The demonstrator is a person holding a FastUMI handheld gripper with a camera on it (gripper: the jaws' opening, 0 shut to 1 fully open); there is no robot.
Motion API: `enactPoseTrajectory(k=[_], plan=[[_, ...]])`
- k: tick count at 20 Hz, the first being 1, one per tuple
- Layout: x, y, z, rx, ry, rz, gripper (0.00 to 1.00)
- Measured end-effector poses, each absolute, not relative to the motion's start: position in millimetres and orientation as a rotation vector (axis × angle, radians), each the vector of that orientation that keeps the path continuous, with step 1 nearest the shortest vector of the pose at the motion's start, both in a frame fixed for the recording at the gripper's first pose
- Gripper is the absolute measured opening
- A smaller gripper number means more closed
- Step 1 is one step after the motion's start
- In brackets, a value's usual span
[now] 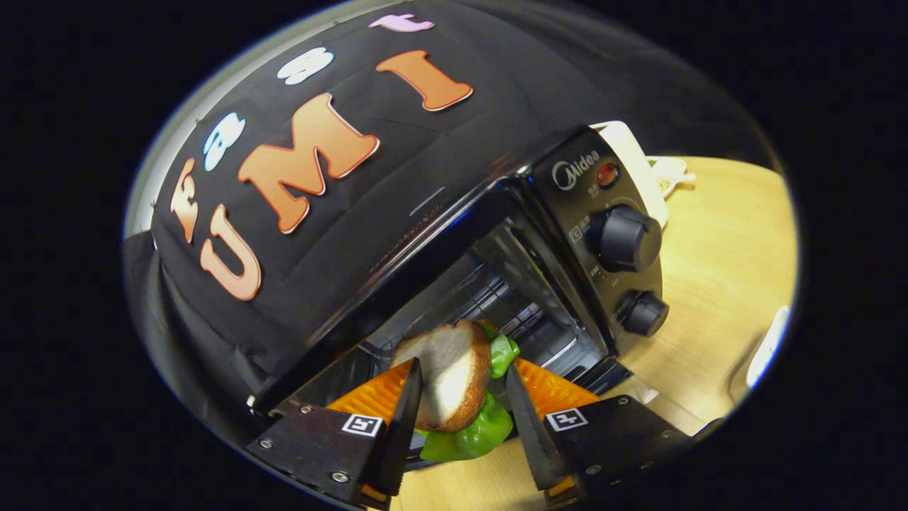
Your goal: Open the toaster oven, put the food inside, and close the toaster oven door.
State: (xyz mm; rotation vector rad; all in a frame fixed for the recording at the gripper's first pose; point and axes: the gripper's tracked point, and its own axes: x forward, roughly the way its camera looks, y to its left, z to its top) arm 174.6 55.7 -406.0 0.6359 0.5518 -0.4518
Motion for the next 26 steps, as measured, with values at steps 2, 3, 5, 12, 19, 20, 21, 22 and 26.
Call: enactPoseTrajectory(k=[2, 3, 5, 12, 19, 20, 21, 22, 26], plan=[[170, 50, -403, 0.547, 0.574, -0.437, 0.75], [167, 46, -398, 0.51, 0.572, -0.429, 0.77], [156, 39, -392, 0.449, 0.582, -0.43, 0.81], [87, 59, -366, 0.229, 0.701, -0.27, 0.87], [-5, 102, -379, 0.122, 0.858, -0.085, 0.95], [-14, 102, -383, 0.123, 0.88, -0.084, 0.97], [-24, 105, -386, 0.13, 0.899, -0.078, 0.98], [-30, 107, -389, 0.143, 0.911, -0.078, 0.98], [-49, 110, -409, 0.129, 0.974, -0.088, 0.98]])
